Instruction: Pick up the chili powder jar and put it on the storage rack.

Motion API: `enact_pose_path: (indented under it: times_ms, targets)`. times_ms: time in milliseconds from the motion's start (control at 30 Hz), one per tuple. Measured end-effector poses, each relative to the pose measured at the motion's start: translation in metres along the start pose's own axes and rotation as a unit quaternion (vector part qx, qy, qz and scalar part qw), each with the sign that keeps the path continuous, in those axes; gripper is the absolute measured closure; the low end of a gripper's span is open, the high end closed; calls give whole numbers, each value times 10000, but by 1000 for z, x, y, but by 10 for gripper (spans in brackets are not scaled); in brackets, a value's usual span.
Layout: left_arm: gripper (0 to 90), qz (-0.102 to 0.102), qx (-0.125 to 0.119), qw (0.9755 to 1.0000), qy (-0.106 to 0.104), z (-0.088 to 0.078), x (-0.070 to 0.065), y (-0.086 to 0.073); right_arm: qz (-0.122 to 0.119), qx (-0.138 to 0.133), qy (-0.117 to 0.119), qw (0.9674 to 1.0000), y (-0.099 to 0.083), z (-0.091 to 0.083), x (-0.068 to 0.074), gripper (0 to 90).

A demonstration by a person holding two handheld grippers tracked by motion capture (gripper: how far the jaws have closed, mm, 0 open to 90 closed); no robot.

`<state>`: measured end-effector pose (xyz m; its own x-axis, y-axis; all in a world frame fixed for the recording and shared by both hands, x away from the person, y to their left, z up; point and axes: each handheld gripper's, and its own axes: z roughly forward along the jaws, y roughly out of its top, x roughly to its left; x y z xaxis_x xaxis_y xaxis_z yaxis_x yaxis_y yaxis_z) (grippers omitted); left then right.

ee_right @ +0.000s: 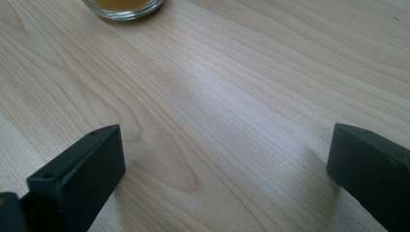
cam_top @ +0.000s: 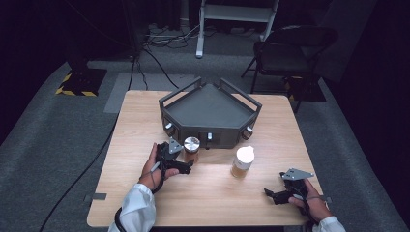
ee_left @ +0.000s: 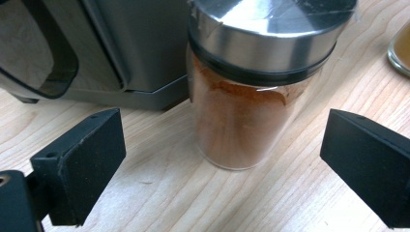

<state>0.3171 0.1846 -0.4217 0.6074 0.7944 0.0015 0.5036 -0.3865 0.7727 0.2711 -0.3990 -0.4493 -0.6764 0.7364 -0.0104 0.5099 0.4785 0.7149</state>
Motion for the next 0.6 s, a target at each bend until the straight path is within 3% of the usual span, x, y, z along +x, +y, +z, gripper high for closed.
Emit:
enact_pose_path:
  times_ms: [433,600]
  targets:
    - [25,93,35,9998,-177,14,-3,7,-10,-1,7,10000,0,0,0,0]
    - [32,-25,30,9998,-215,19,-3,8,-14,-1,13,10000,0,0,-1,0]
